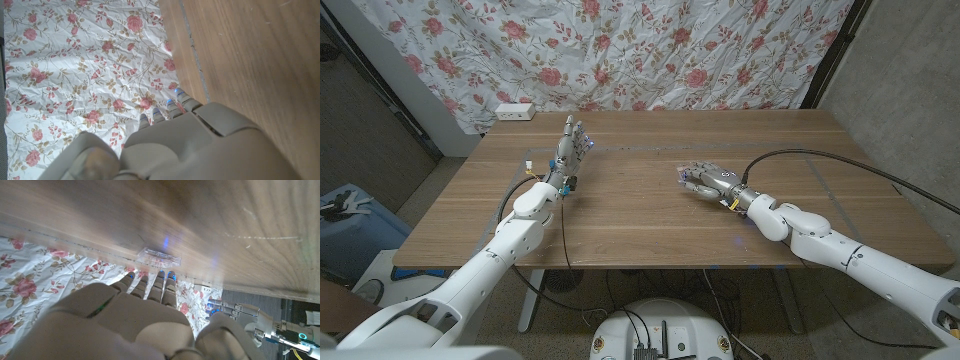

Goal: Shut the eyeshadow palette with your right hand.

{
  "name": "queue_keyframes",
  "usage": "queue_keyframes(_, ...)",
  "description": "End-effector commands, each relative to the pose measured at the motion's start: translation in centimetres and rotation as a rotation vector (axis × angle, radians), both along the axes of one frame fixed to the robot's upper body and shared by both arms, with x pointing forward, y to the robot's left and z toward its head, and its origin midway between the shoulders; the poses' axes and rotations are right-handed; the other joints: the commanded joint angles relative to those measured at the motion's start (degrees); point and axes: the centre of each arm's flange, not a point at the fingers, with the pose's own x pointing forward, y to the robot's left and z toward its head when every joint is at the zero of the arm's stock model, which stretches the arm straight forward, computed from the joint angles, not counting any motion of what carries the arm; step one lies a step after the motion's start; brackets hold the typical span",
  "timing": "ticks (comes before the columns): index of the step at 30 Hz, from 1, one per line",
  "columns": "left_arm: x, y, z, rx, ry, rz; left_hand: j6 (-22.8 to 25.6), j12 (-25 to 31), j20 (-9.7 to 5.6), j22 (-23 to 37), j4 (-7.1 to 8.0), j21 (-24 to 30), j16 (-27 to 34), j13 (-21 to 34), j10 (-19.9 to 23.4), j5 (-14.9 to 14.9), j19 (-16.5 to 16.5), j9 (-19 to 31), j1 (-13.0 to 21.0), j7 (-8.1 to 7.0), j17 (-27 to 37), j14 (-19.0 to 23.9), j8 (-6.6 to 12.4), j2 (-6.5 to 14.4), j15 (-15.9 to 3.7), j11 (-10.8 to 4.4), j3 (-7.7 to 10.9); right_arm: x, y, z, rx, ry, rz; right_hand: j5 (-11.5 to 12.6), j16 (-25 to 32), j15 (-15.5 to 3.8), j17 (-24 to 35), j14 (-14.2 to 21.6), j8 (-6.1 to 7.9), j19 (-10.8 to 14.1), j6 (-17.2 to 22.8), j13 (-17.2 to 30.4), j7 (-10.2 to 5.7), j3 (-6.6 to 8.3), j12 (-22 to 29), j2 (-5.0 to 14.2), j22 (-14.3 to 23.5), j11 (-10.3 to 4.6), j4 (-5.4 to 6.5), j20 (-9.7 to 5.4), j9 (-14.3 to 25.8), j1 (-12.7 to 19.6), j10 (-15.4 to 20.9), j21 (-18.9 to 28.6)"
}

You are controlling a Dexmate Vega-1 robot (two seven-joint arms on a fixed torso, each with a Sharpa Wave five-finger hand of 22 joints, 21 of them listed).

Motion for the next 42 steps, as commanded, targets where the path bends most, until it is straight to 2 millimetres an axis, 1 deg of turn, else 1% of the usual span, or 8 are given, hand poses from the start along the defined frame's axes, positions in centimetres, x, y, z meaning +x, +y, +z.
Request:
queue_keyframes(1, 0.0, 0.0, 0.0, 0.000, 0.000, 0.000, -0.2, 0.3, -0.55, 0.2, 0.21, 0.4, 0.4, 0.2, 0.1, 0.0, 0.4, 0.2, -0.2, -0.31, 0.2, -0.6, 0.31, -0.3, -4.04, -0.31, 0.26, -0.3, 0.2, 1.4, 0.069, -0.020, 0.037, 0.3, -0.1, -0.75, 0.0, -0.1, -0.15, 0.1, -0.2, 0.1, -0.15, 0.15, -0.1, 2.11, 0.1, -0.03, 0.07, -0.14, 0.1, 0.8, -0.3, 0.4)
queue_keyframes(8, 0.0, 0.0, 0.0, 0.000, 0.000, 0.000, -0.1, 0.3, -0.54, 0.2, 0.22, 0.4, 0.4, 0.2, 0.0, 0.0, 0.5, 0.2, -0.2, -0.31, 0.2, -0.5, 0.33, -0.3, -4.02, -0.34, 0.27, -0.6, -0.1, 2.4, 0.150, -0.024, 0.071, 0.3, -0.1, -0.84, -0.1, 0.2, -0.14, 0.5, -0.2, 0.1, -0.20, 0.29, -0.1, 2.15, 0.1, -0.03, -0.08, -0.11, 0.1, 1.1, -0.3, 0.5)
queue_keyframes(16, 0.0, 0.0, 0.0, 0.000, 0.000, 0.000, -0.1, 0.3, -0.56, 0.2, 0.22, 0.4, 0.4, 0.2, 0.0, 0.0, 0.5, 0.2, -0.2, -0.31, 0.2, -0.6, 0.33, -0.3, -4.08, -0.40, 0.29, -0.3, -0.7, 3.5, 0.233, -0.019, 0.116, 0.4, -0.1, -1.59, -0.4, 0.8, -0.14, 1.7, -0.3, 0.1, -0.40, 0.54, 0.0, 2.22, 0.1, -0.12, -0.33, -0.51, 0.1, 1.5, -0.2, 0.8)
queue_keyframes(21, 0.0, 0.0, 0.0, 0.000, 0.000, 0.000, -0.2, 0.3, -0.53, 0.2, 0.22, 0.4, 0.4, 0.2, 0.0, 0.0, 0.5, 0.2, -0.2, -0.32, 0.2, -0.6, 0.32, -0.3, -4.11, -0.39, 0.30, -0.3, -0.9, 4.1, 0.264, -0.056, 0.141, 0.5, -0.2, -2.17, -0.6, 1.0, -0.28, 2.5, -0.7, 0.1, -0.58, 0.57, 0.0, 2.19, 0.1, -0.06, -0.33, -0.79, 0.1, 1.5, -0.3, 0.9)
queue_keyframes(30, 0.0, 0.0, 0.0, 0.000, 0.000, 0.000, -0.1, 0.3, -0.53, 0.2, 0.23, 0.4, 0.4, 0.2, 0.0, 0.0, 0.5, 0.2, -0.2, -0.32, 0.2, -0.5, 0.34, -0.3, -4.09, -0.35, 0.32, -0.1, -0.9, 5.1, 0.328, -0.049, 0.152, 0.5, -0.4, -2.63, -0.7, 0.9, -0.61, 3.7, -1.9, 0.1, -0.85, 0.48, -0.3, 2.09, 0.0, -0.19, -0.15, -1.83, 0.1, 1.3, -1.4, 1.1)
queue_keyframes(42, 0.0, 0.0, 0.0, 0.000, 0.000, 0.000, -0.1, 0.3, -0.54, 0.2, 0.23, 0.4, 0.4, 0.2, 0.0, 0.0, 0.5, 0.2, -0.2, -0.32, 0.2, -0.5, 0.32, -0.3, -4.08, -0.37, 0.35, 0.9, -0.5, 5.9, 0.442, -0.015, 0.180, 0.6, -0.5, -2.86, -0.9, 1.4, -0.69, 5.3, -2.8, 0.1, -1.02, 0.59, -0.4, 2.09, 0.0, -0.10, -0.20, -2.24, 0.1, 1.4, -2.3, 1.3)
